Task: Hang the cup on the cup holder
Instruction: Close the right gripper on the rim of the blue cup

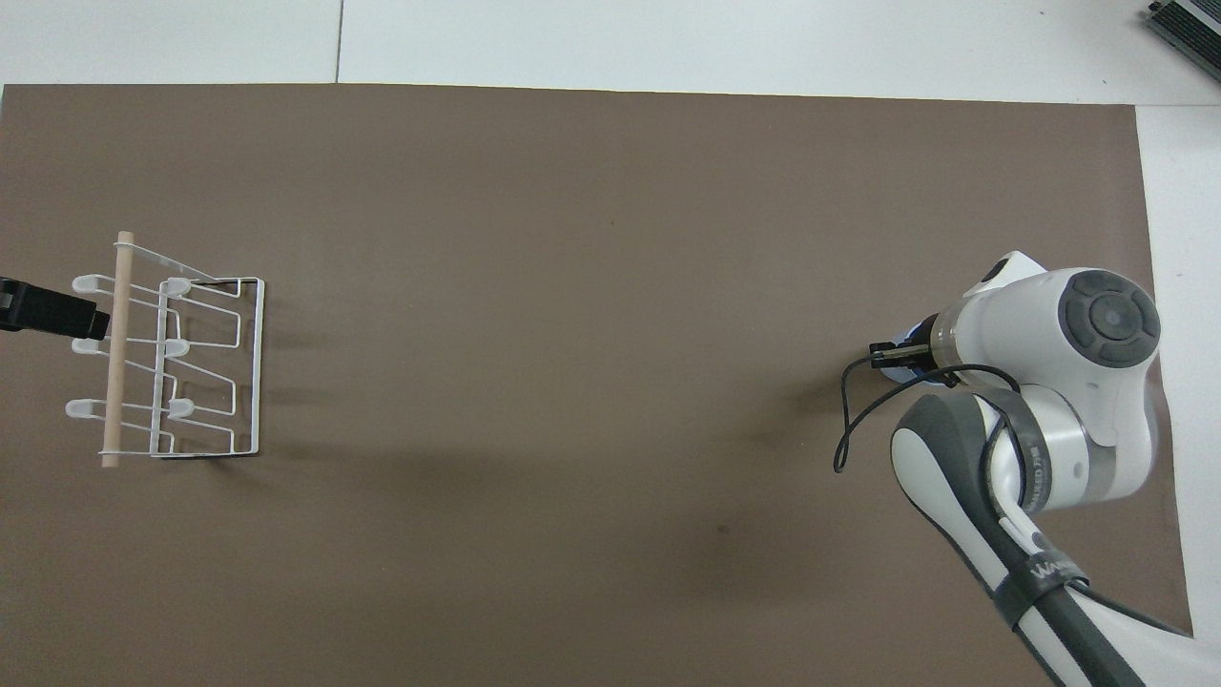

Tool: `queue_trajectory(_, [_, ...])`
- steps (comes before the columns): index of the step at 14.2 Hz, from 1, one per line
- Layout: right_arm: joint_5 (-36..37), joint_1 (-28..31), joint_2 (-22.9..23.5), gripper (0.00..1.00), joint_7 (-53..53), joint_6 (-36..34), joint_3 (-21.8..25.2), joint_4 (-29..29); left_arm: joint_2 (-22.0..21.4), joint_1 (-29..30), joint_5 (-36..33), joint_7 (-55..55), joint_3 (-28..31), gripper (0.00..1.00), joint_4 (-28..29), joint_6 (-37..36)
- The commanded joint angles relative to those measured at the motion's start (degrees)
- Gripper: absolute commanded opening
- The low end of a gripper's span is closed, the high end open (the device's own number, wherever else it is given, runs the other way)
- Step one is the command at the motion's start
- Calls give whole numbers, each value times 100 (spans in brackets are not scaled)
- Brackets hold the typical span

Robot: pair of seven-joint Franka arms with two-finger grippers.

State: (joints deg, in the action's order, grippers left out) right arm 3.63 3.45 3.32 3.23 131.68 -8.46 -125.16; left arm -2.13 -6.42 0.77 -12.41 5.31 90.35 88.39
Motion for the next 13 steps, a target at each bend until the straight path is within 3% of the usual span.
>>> queue_trajectory(1, [-11,60,-94,0,108,-45,-51,-79,-156,-35,-94,-16,-3,100,202,82])
queue_trajectory(3, [-29,60,-68,0,108,-579,-51,296,-156,-35,-94,-16,-3,100,202,73])
queue_trajectory(9, [-20,33,-68,0,-374,-2917,-103,2467,-156,26,-94,-7,14,100,202,82])
queue_trajectory(13, [-29,33,-68,0,-498,-3771,-411,3216,-148,18,-94,-24,6,100,185,135])
